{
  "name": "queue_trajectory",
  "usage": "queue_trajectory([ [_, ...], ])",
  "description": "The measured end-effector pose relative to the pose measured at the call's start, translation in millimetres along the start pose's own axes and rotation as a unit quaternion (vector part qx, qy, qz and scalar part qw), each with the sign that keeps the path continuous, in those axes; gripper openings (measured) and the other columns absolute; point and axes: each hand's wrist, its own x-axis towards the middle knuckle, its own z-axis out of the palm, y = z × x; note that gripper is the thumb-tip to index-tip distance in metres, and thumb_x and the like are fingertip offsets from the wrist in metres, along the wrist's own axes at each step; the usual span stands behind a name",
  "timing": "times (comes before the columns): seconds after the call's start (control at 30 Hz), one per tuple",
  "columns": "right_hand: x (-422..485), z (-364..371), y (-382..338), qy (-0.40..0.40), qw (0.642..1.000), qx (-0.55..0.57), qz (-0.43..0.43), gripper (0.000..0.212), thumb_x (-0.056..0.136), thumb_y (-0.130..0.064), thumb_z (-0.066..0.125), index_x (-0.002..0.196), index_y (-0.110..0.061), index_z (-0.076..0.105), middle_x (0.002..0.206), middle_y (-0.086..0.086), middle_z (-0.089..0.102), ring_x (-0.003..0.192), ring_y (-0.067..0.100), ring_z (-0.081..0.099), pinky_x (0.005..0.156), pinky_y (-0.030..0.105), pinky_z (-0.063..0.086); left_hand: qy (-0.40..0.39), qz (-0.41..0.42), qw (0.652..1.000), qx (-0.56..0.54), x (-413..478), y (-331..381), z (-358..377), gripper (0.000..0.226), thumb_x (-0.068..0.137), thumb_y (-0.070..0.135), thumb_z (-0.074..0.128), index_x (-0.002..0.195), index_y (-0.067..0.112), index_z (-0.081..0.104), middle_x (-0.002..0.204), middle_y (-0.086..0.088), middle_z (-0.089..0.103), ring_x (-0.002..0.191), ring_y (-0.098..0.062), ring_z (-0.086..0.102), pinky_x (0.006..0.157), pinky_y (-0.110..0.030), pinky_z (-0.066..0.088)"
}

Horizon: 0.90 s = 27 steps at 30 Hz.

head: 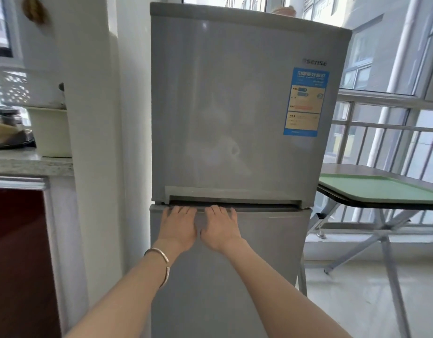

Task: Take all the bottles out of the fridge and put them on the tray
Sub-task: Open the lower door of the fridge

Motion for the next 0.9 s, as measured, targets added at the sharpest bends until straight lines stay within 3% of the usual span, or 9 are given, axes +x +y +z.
queue_trajectory([
  [0.07,-4,-8,-1,0.056,0.998,-0.003,0.015,0.037,0.095,-0.028,0.036,0.121,-0.012,0.056,0.124,0.009,0.058,0.121,0.029,0.051,0.110,0.047,0.024,0.016,0.025,0.999,-0.016,1,-4,-14,0.034,0.095,0.024,0.038,0.122,0.027,0.058,0.126,0.004,0.063,0.116,-0.022,0.053,0.096,-0.037,0.036],
  [0.13,-9,-19,-2,0.108,0.994,-0.022,0.028,0.042,0.094,-0.021,0.025,0.100,-0.012,0.066,0.105,0.009,0.069,0.101,0.032,0.063,0.090,0.040,0.033,0.028,0.029,0.996,-0.075,4,-7,-26,0.029,0.097,0.021,0.039,0.113,0.026,0.062,0.118,0.002,0.066,0.108,-0.024,0.059,0.089,-0.036,0.044],
  [0.2,-18,-31,4,0.114,0.991,-0.008,0.065,0.040,0.096,-0.020,0.030,0.090,-0.011,0.068,0.097,0.011,0.072,0.092,0.034,0.066,0.077,0.037,0.035,0.010,0.034,0.990,-0.136,5,-3,-33,0.028,0.097,0.018,0.043,0.117,0.025,0.060,0.120,-0.001,0.061,0.110,-0.024,0.060,0.092,-0.038,0.048],
  [0.27,-28,-43,13,0.089,0.987,0.032,0.127,0.032,0.096,-0.026,0.039,0.087,-0.010,0.066,0.097,0.012,0.072,0.092,0.034,0.067,0.077,0.036,0.042,-0.042,0.060,0.982,-0.172,7,9,-35,0.034,0.097,0.016,0.046,0.128,0.026,0.056,0.129,-0.003,0.056,0.117,-0.023,0.056,0.099,-0.040,0.046],
  [0.37,-44,-62,28,0.040,0.983,0.004,0.179,0.025,0.093,-0.031,0.048,0.098,-0.011,0.063,0.105,0.009,0.069,0.099,0.031,0.064,0.077,0.036,0.043,-0.116,0.102,0.971,-0.181,11,36,-35,0.045,0.099,0.018,0.046,0.142,0.028,0.043,0.147,-0.003,0.045,0.133,-0.023,0.045,0.110,-0.038,0.037],
  [0.57,-88,-76,74,-0.069,0.945,-0.086,0.307,0.070,0.092,-0.045,0.046,0.148,-0.005,0.030,0.152,0.017,0.033,0.141,0.036,0.029,0.109,0.056,0.028,-0.174,0.185,0.951,-0.176,12,117,-19,0.051,0.101,0.029,0.040,0.149,0.037,0.027,0.162,0.001,0.015,0.146,-0.026,0.025,0.116,-0.047,0.026],
  [0.7,-113,-74,118,-0.166,0.918,-0.053,0.357,0.080,0.096,-0.050,0.037,0.156,-0.006,0.006,0.163,0.018,0.006,0.150,0.037,0.007,0.114,0.063,0.016,-0.182,0.224,0.941,-0.177,3,180,-17,0.051,0.102,0.032,0.035,0.151,0.038,0.021,0.163,0.002,0.006,0.148,-0.023,0.019,0.115,-0.053,0.023],
  [0.83,-151,-86,158,-0.168,0.917,-0.013,0.360,0.068,0.101,-0.034,0.034,0.156,-0.006,0.006,0.164,0.018,0.000,0.150,0.040,0.002,0.118,0.060,0.013,-0.160,0.290,0.926,-0.178,-19,239,-20,0.049,0.103,0.036,0.030,0.151,0.034,0.023,0.163,0.000,0.009,0.150,-0.020,0.012,0.117,-0.046,0.016],
  [0.9,-172,-93,172,-0.188,0.917,-0.044,0.348,0.081,0.097,-0.038,0.039,0.155,-0.007,-0.007,0.164,0.013,-0.008,0.151,0.035,-0.003,0.119,0.059,0.013,-0.163,0.308,0.919,-0.185,-29,262,-18,0.048,0.103,0.036,0.025,0.151,0.032,0.025,0.162,0.000,0.011,0.150,-0.019,0.008,0.119,-0.043,0.014],
])
